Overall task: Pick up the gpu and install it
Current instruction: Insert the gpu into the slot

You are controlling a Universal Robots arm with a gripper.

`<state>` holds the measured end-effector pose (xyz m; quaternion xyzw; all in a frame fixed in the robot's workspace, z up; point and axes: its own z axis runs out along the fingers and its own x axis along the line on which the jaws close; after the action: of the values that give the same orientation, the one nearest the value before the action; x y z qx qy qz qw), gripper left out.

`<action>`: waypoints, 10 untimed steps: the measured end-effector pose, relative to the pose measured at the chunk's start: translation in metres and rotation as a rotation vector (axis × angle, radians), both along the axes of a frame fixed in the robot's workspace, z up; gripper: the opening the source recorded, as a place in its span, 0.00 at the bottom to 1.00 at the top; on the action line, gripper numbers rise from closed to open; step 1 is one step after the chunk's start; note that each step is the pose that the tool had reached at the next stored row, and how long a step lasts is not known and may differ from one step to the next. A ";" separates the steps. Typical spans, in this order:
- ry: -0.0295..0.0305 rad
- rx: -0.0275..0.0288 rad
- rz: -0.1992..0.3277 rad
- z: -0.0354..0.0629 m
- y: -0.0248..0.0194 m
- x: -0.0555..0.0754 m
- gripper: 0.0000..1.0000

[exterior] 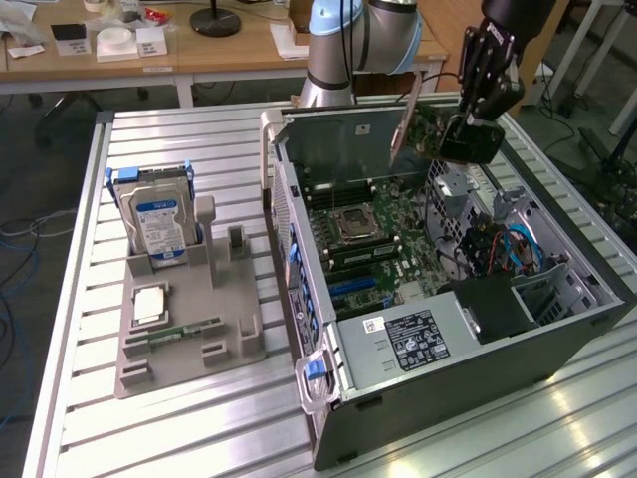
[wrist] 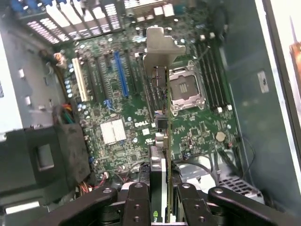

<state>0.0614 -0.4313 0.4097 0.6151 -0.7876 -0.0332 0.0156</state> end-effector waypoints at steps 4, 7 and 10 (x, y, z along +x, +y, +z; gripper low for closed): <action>-0.0001 -0.0001 0.067 0.0000 0.0000 0.000 0.27; 0.0000 -0.0001 0.076 0.0000 0.0000 0.000 0.27; -0.0001 0.0000 0.076 -0.0001 0.0000 0.000 0.27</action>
<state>0.0614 -0.4313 0.4097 0.6444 -0.7638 -0.0326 0.0168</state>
